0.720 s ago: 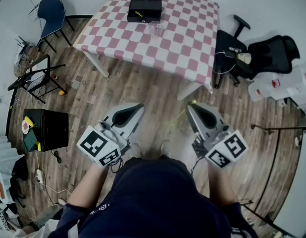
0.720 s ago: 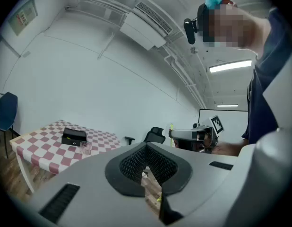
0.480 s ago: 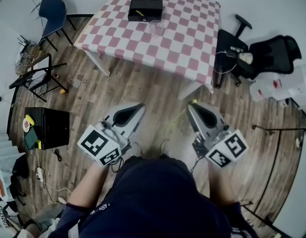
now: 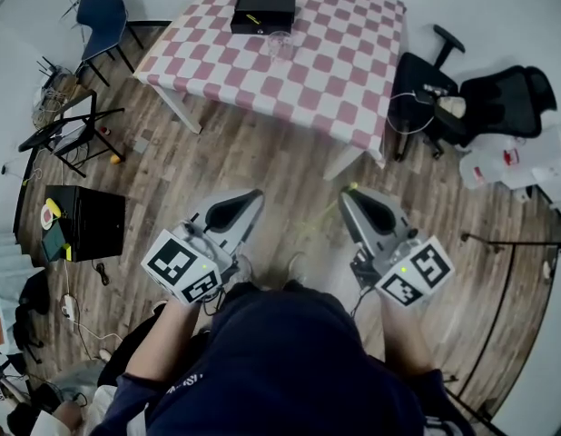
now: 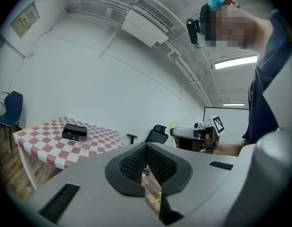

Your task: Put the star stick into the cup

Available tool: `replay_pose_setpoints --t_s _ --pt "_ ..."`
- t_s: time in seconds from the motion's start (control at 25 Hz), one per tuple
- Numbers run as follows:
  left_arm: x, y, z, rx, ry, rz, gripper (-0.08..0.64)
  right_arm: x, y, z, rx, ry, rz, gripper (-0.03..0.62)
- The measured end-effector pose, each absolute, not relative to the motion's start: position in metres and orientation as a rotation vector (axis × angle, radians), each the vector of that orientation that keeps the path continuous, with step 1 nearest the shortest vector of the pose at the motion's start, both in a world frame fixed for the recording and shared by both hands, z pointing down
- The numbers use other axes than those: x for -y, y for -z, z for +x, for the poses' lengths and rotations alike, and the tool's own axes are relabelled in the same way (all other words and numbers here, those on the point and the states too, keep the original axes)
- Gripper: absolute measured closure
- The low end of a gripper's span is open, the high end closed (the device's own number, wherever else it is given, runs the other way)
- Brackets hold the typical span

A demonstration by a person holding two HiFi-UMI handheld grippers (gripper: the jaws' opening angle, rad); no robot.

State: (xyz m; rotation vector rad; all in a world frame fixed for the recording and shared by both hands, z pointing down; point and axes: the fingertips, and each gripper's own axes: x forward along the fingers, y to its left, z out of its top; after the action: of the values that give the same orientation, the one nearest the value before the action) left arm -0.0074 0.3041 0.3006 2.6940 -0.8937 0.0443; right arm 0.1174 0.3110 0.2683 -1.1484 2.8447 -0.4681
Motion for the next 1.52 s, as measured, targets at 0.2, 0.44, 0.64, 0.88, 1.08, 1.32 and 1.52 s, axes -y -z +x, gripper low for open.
replay_pose_setpoints --t_s 0.2,0.44,0.64,0.88,1.08,1.32,1.52 --pt "-0.318 -0.293 0.022 0.935 -0.046 2.710 0.529 -0.323 -0.264 0.149 -2.858 0.439 -1.107 0.569" --pt "-0.326 -0.287 0.050 0.970 -0.066 2.721 0.529 -0.330 -0.264 0.177 -2.859 0.427 -1.061 0.569" --pt "-0.321 -0.288 0.064 0.983 -0.078 2.723 0.529 -0.324 -0.266 0.191 -2.853 0.429 -1.043 0.569" --pt "-0.297 -0.295 0.065 1.003 -0.072 2.707 0.529 -0.298 -0.272 0.193 -2.868 0.437 -1.030 0.569" --pt "-0.265 -0.302 0.057 1.020 -0.051 2.694 0.529 -0.265 -0.276 0.184 -2.890 0.433 -1.018 0.569" --pt "-0.209 -0.315 0.037 1.009 -0.034 2.685 0.529 -0.210 -0.286 0.165 -2.905 0.431 -1.037 0.569" --pt "-0.146 -0.328 0.011 0.982 -0.042 2.672 0.529 -0.151 -0.295 0.140 -2.898 0.467 -1.070 0.569"
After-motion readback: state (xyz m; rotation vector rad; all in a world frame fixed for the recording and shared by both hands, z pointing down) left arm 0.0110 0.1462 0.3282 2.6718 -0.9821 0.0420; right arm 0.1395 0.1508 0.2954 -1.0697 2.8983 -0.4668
